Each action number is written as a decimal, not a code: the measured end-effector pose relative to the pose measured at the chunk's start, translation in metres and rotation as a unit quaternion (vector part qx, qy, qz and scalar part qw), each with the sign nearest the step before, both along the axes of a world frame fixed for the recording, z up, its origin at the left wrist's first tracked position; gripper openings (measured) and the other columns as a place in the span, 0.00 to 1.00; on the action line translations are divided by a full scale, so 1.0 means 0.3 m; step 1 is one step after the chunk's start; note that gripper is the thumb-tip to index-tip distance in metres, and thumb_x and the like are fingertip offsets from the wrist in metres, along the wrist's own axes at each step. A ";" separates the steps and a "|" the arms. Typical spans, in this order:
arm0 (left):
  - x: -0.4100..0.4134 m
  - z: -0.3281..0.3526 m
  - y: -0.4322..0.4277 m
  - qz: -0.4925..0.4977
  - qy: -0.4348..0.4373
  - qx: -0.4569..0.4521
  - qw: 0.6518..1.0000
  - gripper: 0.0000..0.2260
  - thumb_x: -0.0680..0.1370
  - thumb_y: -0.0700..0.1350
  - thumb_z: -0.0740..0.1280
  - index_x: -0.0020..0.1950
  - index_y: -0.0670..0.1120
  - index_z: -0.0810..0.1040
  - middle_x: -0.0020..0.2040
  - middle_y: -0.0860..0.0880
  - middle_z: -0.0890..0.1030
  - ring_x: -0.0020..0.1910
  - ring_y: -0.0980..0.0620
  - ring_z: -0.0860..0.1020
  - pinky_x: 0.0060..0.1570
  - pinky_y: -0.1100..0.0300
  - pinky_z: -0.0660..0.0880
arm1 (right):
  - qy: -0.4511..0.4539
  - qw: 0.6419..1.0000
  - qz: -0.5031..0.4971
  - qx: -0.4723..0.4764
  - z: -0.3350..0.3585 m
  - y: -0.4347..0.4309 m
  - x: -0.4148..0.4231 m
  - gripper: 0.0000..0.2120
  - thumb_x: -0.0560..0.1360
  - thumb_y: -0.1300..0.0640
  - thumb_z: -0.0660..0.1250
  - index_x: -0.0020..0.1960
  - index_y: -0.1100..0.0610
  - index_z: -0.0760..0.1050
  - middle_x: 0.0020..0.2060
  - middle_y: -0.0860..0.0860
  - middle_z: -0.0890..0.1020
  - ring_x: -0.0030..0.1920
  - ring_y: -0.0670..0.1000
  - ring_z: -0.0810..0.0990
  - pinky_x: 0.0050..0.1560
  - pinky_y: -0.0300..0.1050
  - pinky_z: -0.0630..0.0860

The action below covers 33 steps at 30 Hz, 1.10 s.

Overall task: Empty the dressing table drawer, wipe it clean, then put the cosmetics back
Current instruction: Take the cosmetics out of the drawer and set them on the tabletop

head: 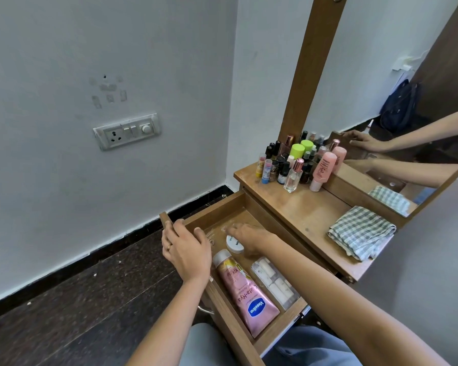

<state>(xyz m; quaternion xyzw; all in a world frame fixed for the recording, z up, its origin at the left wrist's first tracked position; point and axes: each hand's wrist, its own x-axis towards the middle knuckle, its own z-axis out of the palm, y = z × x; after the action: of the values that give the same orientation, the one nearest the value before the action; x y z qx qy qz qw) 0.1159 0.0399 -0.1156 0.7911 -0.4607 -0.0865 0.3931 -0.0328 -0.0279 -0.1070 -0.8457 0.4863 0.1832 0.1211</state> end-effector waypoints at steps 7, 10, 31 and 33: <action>0.000 -0.005 -0.002 0.001 0.002 -0.006 1.000 0.15 0.78 0.45 0.64 0.63 0.41 0.72 0.69 0.38 0.69 0.71 0.39 0.63 0.64 0.38 0.63 | -0.084 0.991 -0.042 -0.097 0.133 0.045 -0.012 0.35 0.70 0.52 0.73 0.72 0.56 0.63 0.63 0.56 0.71 0.63 0.56 0.72 0.61 0.50 0.72; 0.000 -0.002 -0.003 0.003 0.009 -0.010 1.000 0.15 0.78 0.44 0.64 0.63 0.41 0.72 0.70 0.38 0.69 0.71 0.38 0.63 0.64 0.38 0.63 | -0.212 0.956 -0.152 -0.136 0.260 0.064 -0.048 0.38 0.70 0.48 0.72 0.75 0.56 0.61 0.66 0.54 0.67 0.65 0.55 0.69 0.65 0.49 0.68; 0.000 0.007 0.002 0.001 0.012 -0.007 1.000 0.14 0.78 0.44 0.63 0.62 0.40 0.72 0.69 0.37 0.69 0.70 0.36 0.64 0.64 0.38 0.63 | -0.088 0.902 -0.293 -0.305 0.294 0.038 -0.110 0.15 0.80 0.55 0.62 0.63 0.60 0.72 0.61 0.61 0.72 0.59 0.59 0.75 0.53 0.48 0.73; 0.000 0.006 0.003 0.001 0.010 -0.006 1.000 0.14 0.78 0.44 0.63 0.62 0.40 0.72 0.69 0.37 0.69 0.70 0.36 0.64 0.63 0.38 0.63 | -0.092 0.902 -0.291 -0.306 0.281 0.038 -0.112 0.15 0.80 0.55 0.62 0.63 0.61 0.72 0.65 0.62 0.70 0.61 0.59 0.74 0.56 0.49 0.72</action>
<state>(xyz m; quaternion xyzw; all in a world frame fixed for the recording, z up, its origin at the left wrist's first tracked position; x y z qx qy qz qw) 0.1160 0.0408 -0.1137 0.7885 -0.4559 -0.0913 0.4027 -0.0664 -0.0163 -0.0229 -0.6748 0.7297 -0.0973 -0.0517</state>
